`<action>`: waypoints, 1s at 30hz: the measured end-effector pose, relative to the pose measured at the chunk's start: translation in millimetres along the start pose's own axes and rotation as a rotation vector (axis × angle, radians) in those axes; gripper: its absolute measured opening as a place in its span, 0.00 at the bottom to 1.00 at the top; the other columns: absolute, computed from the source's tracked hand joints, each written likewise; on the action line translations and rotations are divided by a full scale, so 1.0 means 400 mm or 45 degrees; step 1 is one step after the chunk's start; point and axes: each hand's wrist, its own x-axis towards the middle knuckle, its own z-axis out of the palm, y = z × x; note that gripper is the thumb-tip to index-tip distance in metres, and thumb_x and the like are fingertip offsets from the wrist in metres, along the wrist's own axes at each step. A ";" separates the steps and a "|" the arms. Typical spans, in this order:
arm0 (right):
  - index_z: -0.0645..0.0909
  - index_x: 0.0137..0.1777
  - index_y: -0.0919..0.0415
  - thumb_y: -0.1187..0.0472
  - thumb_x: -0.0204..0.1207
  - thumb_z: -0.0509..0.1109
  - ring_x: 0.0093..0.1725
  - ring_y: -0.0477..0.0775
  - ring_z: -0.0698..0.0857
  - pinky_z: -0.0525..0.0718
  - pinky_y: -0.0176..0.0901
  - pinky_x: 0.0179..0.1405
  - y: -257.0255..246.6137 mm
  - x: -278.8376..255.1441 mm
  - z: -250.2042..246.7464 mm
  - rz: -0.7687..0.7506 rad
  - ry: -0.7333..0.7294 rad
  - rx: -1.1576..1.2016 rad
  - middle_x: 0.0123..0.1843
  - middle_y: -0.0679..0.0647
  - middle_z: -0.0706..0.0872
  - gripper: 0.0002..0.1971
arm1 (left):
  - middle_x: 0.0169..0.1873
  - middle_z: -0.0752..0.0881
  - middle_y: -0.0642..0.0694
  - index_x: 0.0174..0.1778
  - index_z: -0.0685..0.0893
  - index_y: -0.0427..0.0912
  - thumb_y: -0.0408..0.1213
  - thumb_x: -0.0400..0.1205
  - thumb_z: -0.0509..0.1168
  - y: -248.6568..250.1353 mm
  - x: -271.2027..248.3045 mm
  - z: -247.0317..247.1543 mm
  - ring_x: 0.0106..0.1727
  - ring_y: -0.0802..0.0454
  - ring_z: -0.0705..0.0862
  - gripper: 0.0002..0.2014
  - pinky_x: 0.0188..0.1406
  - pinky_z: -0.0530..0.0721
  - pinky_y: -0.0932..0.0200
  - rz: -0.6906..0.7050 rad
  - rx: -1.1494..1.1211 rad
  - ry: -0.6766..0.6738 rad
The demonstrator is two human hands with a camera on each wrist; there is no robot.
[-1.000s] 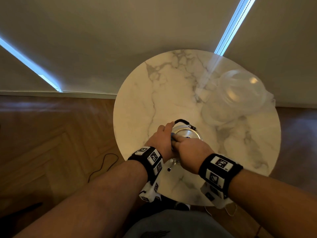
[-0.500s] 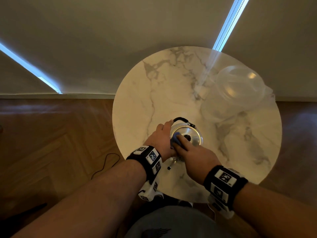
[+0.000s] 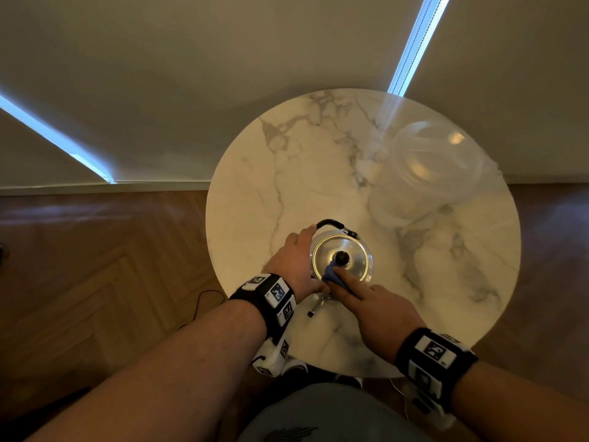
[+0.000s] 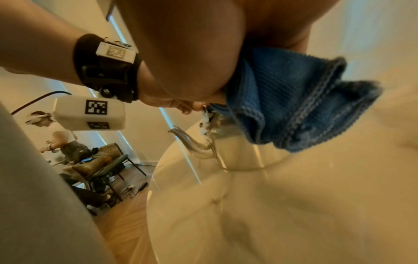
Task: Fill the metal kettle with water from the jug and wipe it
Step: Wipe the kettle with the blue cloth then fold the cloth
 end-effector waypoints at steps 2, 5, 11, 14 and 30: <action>0.39 0.83 0.28 0.70 0.74 0.57 0.50 0.53 0.75 0.77 0.44 0.36 0.037 -0.030 0.022 0.046 -0.007 0.011 0.87 0.32 0.33 0.49 | 0.72 0.72 0.48 0.87 0.52 0.58 0.49 0.64 0.87 -0.001 0.000 0.002 0.67 0.46 0.82 0.61 0.61 0.87 0.44 -0.006 0.012 0.012; 0.34 0.82 0.25 0.70 0.74 0.56 0.49 0.53 0.78 0.83 0.46 0.38 0.077 -0.036 0.028 0.161 0.057 0.074 0.85 0.30 0.31 0.50 | 0.72 0.73 0.48 0.87 0.52 0.57 0.49 0.64 0.87 0.004 0.000 0.001 0.68 0.46 0.82 0.62 0.61 0.86 0.45 -0.003 0.027 0.021; 0.41 0.86 0.35 0.68 0.77 0.58 0.50 0.55 0.83 0.83 0.46 0.46 0.060 0.025 -0.005 0.186 0.171 0.194 0.89 0.40 0.35 0.45 | 0.74 0.74 0.46 0.87 0.53 0.56 0.49 0.63 0.87 0.017 -0.002 0.000 0.69 0.45 0.82 0.62 0.62 0.85 0.47 -0.029 0.045 0.035; 0.44 0.86 0.33 0.69 0.76 0.59 0.53 0.54 0.80 0.82 0.45 0.44 0.064 -0.016 0.016 0.109 0.073 0.095 0.88 0.37 0.37 0.45 | 0.72 0.74 0.46 0.87 0.54 0.55 0.48 0.63 0.87 0.018 -0.001 0.000 0.68 0.45 0.82 0.61 0.62 0.85 0.46 -0.034 0.049 0.036; 0.64 0.81 0.34 0.66 0.79 0.62 0.62 0.53 0.85 0.83 0.45 0.46 0.027 0.038 -0.031 -0.179 0.089 0.086 0.86 0.27 0.53 0.34 | 0.71 0.74 0.46 0.87 0.55 0.55 0.45 0.63 0.88 0.016 0.002 0.005 0.67 0.45 0.82 0.61 0.62 0.85 0.48 -0.056 0.080 0.038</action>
